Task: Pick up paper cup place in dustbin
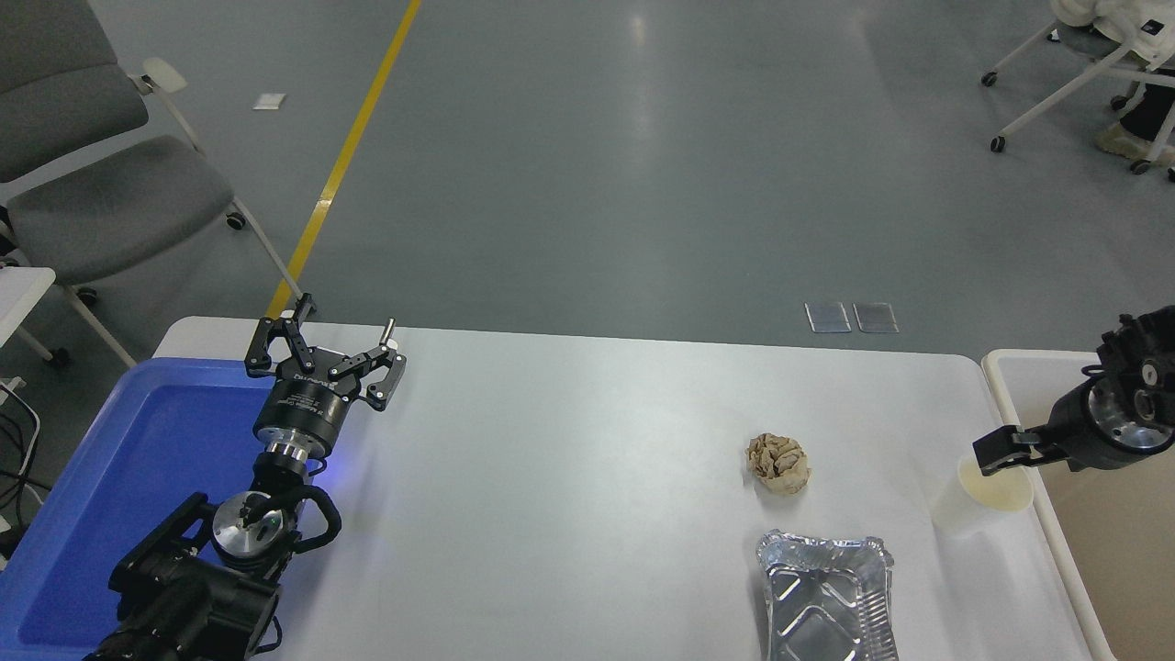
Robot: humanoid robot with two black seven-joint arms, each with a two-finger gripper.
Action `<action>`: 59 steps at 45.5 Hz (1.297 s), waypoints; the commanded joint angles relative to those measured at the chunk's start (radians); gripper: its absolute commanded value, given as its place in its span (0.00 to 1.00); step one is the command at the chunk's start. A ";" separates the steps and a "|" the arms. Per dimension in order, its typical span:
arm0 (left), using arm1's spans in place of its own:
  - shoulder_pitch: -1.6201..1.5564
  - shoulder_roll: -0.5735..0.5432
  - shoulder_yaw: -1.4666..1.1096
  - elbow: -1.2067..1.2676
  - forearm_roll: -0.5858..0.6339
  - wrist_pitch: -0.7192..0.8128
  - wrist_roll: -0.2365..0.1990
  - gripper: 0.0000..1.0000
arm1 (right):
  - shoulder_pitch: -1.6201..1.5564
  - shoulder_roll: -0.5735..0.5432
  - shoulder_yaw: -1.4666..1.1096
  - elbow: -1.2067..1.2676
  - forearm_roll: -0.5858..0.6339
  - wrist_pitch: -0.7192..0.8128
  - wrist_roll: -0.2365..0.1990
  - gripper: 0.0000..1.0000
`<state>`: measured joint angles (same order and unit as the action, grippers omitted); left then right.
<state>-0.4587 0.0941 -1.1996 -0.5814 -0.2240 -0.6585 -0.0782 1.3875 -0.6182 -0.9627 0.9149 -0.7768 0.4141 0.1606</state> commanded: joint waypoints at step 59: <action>0.000 0.001 0.002 0.000 0.000 0.000 0.000 0.99 | -0.016 -0.017 0.059 -0.050 -0.001 0.028 0.089 0.00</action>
<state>-0.4586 0.0941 -1.1992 -0.5814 -0.2239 -0.6580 -0.0782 1.3085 -0.5974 -0.9397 0.8560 -0.7861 0.3736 0.2265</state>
